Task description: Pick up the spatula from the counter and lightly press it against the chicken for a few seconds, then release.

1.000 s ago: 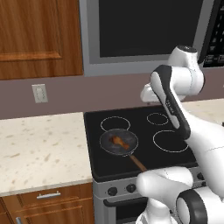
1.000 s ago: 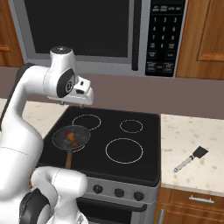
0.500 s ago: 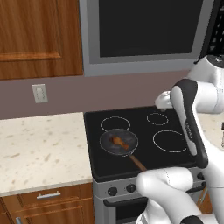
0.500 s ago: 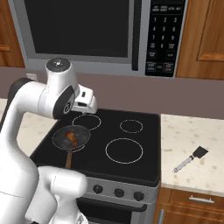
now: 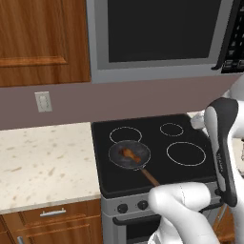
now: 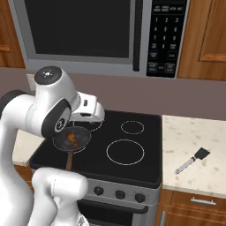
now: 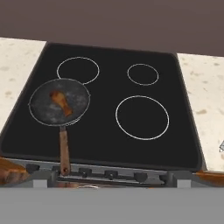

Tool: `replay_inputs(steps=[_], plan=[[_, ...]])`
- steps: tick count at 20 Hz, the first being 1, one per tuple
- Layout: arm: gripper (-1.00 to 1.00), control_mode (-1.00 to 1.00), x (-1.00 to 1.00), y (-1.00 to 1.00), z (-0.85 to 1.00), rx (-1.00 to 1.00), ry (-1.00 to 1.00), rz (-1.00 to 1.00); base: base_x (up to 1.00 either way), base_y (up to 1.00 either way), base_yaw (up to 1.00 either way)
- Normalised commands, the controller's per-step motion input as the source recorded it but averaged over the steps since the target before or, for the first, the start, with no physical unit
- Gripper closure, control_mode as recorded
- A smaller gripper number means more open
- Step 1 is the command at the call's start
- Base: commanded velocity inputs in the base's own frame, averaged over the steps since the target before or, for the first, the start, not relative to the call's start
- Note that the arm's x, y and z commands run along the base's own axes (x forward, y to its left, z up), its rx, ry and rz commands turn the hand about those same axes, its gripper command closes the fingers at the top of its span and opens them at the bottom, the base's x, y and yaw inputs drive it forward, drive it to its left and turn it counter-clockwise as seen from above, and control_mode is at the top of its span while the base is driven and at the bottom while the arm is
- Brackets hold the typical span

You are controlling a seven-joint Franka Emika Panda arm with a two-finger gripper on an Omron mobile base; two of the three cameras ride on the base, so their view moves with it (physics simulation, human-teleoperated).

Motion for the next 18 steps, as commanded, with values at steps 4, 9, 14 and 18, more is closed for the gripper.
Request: replay_inputs(steps=[4, 9, 14, 18], plan=[[-1.00, -1.00, -0.27, -0.21, 0.13, 0.00, 0.04, 0.00, 0.00, 0.00, 0.00], [-1.00, -1.00, -0.15, -0.16, 0.03, -0.02, 0.08, -0.04, 0.00, 0.00, 0.00], [-1.00, -1.00, 0.00, -0.26, 0.00, -0.06, 0.16, -0.20, 0.00, 0.00, 0.00], [-1.00, -1.00, 0.00, -0.46, 0.00, -0.04, 0.15, -0.22, 0.00, 0.00, 0.00]])
